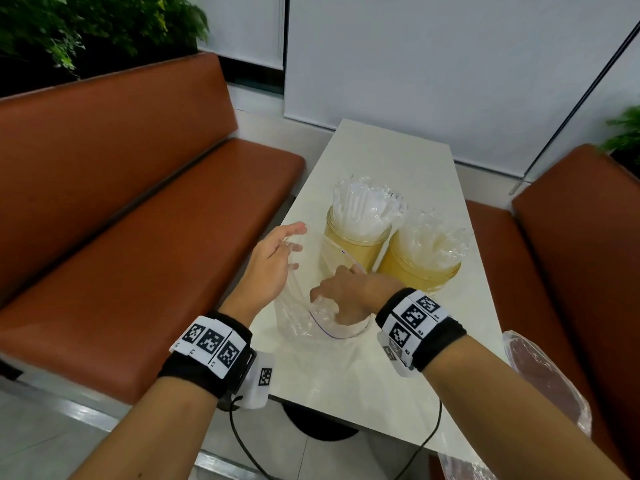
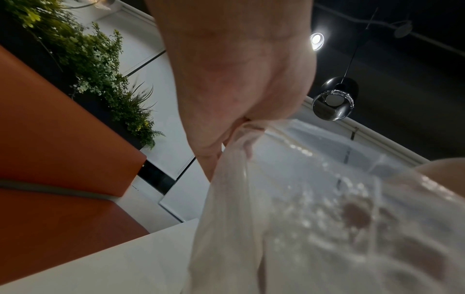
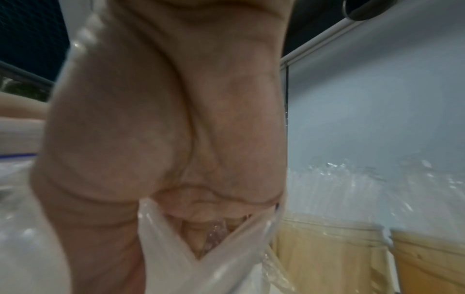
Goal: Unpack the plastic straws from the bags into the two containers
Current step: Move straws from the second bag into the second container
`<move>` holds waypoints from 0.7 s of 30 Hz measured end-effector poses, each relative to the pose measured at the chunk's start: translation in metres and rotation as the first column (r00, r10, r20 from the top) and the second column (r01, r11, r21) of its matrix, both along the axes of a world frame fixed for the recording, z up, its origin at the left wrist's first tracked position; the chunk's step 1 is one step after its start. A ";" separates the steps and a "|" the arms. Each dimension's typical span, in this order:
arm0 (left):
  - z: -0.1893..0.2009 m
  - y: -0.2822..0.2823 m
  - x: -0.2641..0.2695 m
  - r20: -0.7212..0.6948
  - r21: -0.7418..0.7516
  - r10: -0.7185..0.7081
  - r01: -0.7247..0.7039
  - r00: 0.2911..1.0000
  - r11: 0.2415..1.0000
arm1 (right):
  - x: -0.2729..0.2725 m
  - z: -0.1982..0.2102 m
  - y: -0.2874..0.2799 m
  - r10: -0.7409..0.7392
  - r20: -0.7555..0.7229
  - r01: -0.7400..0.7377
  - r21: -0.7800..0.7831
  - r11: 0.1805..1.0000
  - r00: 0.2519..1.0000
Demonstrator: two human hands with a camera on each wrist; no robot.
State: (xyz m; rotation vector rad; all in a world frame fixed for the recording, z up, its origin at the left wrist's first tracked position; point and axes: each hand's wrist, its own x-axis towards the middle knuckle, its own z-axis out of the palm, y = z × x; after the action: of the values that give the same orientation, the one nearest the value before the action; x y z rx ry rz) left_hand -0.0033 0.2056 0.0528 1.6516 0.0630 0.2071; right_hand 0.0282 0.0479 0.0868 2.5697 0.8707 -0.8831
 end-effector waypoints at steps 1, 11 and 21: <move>-0.001 0.000 0.000 0.001 0.004 -0.002 0.002 1.000 1.000 | 0.001 0.001 -0.002 -0.012 -0.009 0.012 0.045 0.999 1.000; -0.001 -0.002 -0.001 -0.016 -0.008 0.009 -0.009 1.000 1.000 | 0.013 -0.007 -0.022 -0.162 -0.180 0.242 0.680 0.692 0.970; -0.001 -0.001 0.002 -0.044 -0.036 0.038 -0.040 0.998 0.999 | 0.014 0.098 -0.034 -0.392 -0.193 0.155 0.980 -0.125 0.899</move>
State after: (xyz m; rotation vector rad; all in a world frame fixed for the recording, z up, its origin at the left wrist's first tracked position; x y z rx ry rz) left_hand -0.0015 0.2050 0.0517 1.6189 0.1316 0.1985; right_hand 0.0417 0.0142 0.1851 4.2162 1.2006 0.3245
